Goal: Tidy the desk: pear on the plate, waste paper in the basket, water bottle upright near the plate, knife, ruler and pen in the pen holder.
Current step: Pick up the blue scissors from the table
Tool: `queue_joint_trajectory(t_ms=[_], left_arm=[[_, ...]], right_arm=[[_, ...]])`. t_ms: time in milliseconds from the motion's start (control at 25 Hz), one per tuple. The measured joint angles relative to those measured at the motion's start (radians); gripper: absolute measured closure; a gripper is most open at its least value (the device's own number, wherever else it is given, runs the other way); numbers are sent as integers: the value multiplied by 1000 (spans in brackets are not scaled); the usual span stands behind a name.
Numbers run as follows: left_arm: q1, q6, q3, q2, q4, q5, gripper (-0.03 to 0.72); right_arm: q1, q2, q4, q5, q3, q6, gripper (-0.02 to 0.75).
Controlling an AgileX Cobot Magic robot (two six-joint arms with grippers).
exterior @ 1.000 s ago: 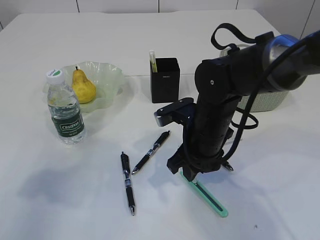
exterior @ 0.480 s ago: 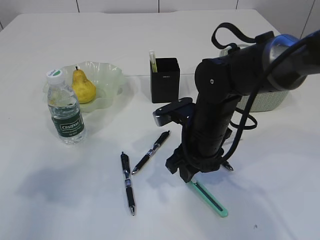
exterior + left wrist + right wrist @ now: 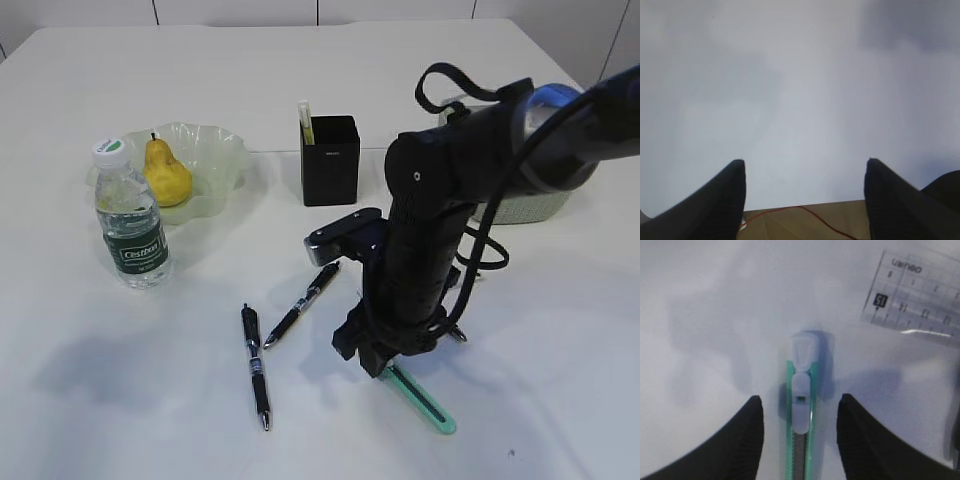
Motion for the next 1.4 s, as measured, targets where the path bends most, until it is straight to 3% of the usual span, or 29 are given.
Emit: queue_joint_trajectory(t_ms=[840, 1120, 1400], left_arm=[[0, 0, 0, 0, 2, 0, 168], [0, 0, 0, 0, 2, 0, 168], [0, 0, 0, 0, 4, 0, 168]], right_arm=[[0, 37, -9, 9, -8, -1, 359], [0, 39, -39, 10, -8, -1, 563], [0, 39, -39, 67, -10, -1, 582]])
